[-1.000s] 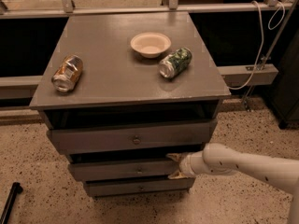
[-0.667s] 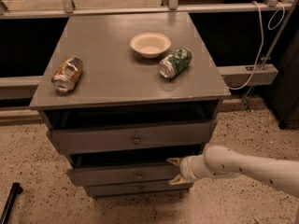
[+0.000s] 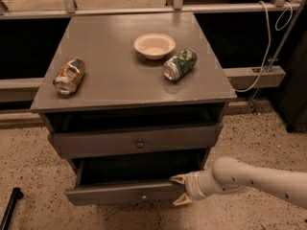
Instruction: Open middle drawer
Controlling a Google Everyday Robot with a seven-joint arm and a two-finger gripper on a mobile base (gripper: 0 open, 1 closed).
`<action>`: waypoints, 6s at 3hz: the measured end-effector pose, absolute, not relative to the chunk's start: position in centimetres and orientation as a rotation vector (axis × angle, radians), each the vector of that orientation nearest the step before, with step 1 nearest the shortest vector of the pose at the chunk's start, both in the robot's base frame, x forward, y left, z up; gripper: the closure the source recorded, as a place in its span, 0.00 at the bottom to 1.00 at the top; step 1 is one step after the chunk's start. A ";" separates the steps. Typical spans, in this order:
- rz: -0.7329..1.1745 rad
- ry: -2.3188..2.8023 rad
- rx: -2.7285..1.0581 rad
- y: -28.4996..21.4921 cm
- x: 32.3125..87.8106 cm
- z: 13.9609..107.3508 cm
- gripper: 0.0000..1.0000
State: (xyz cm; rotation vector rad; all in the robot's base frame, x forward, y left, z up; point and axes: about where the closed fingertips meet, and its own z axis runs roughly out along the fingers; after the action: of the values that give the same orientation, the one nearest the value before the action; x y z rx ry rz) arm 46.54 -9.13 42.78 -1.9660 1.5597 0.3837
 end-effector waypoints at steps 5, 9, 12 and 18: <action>0.303 1.626 -1.948 -10.6 48.7 49.9 0.60; 0.394 1.746 -2.087 -10.5 49.1 40.2 0.91; 0.469 1.731 -2.099 -10.4 46.5 41.2 0.90; 0.621 1.691 -2.179 -5.8 45.4 38.5 0.95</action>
Offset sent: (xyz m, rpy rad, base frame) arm -0.0726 0.0144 0.0367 0.0272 0.1578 0.0463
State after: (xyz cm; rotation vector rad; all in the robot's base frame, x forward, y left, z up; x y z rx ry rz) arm 45.36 -5.78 38.55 -2.1791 1.6907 0.6211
